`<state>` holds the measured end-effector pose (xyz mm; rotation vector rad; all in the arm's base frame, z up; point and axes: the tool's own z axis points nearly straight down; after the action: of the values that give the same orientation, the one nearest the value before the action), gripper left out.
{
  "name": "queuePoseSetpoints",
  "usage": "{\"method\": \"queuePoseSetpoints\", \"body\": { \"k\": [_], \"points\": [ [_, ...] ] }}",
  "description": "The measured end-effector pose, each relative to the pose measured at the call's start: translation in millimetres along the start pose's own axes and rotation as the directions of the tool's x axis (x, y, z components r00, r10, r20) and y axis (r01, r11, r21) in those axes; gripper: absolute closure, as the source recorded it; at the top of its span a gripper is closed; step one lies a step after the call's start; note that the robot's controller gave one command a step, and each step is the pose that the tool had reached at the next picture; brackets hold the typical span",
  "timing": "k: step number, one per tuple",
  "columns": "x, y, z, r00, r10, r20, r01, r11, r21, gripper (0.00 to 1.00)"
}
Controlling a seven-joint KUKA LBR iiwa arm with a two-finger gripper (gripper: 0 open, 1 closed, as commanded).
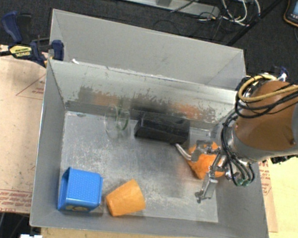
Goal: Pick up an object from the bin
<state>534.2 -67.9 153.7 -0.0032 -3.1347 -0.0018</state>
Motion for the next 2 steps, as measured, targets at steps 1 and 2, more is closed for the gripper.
{"method": "queuePoseSetpoints", "body": {
  "k": [1, 2],
  "points": [
    [-1.7, 0, -4, 1.000, -0.002, 0.008, 0.002, 1.000, 0.001, 0.00],
    [-46.6, 1, 9, 1.000, 0.021, 0.008, -0.021, 1.000, 0.000, 0.00]
  ]
}}
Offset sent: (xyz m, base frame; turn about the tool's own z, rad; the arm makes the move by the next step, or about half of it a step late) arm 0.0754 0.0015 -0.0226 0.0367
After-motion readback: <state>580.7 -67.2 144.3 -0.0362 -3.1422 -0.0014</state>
